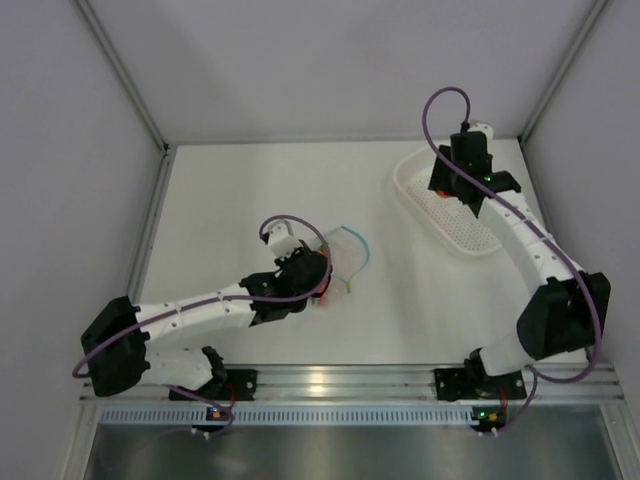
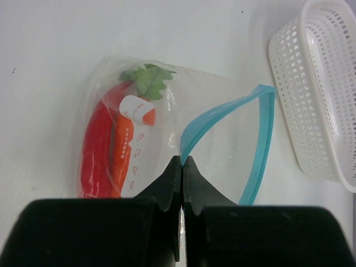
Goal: Open the zip-top bag and remove the fake food
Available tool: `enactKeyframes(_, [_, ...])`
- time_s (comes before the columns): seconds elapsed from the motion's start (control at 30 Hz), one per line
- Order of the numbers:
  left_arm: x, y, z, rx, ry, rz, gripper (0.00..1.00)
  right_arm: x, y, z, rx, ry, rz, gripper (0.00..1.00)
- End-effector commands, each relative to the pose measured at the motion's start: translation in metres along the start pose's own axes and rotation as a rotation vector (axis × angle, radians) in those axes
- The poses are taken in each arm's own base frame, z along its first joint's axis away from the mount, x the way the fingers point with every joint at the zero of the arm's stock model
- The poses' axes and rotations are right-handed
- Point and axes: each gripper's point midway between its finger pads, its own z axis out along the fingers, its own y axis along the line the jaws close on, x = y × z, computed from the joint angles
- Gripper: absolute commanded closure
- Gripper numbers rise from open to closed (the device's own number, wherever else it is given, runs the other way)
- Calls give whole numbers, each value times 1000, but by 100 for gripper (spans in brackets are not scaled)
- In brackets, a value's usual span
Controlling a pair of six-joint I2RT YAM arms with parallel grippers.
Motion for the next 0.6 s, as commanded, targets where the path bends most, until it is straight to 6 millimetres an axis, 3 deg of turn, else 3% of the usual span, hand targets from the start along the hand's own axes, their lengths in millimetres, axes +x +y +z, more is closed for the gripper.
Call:
enactKeyframes(0.0, [-16,-4,-5,23,-45,-1,100,-13,-34,35,109,25,16,58])
enactKeyframes(0.03, [-19,-6,-7,32,-48,4,100,-14,-47,44,140,36,34,59])
enactKeyframes(0.13, [-23,-8,-10,51,-54,13,100,0,-57,82,171,108,36,59])
enactKeyframes(0.2, [-25,-8,-12,61,-57,10,100,-2,-59,93,180,117,42,58])
enactKeyframes(0.23, [-26,-9,-12,67,-60,7,100,7,-62,105,186,149,40,58])
enactKeyframes(0.4, [-30,-8,-16,77,-63,12,100,9,-62,126,181,187,32,54])
enactKeyframes(0.47, [-30,-8,-17,78,-64,10,100,13,-61,130,177,209,25,45])
enactKeyframes(0.5, [-31,-8,-17,78,-67,0,100,13,-62,130,180,212,25,35])
enactKeyframes(0.57, [-31,-7,-18,79,-67,-7,100,10,-58,126,162,208,25,32])
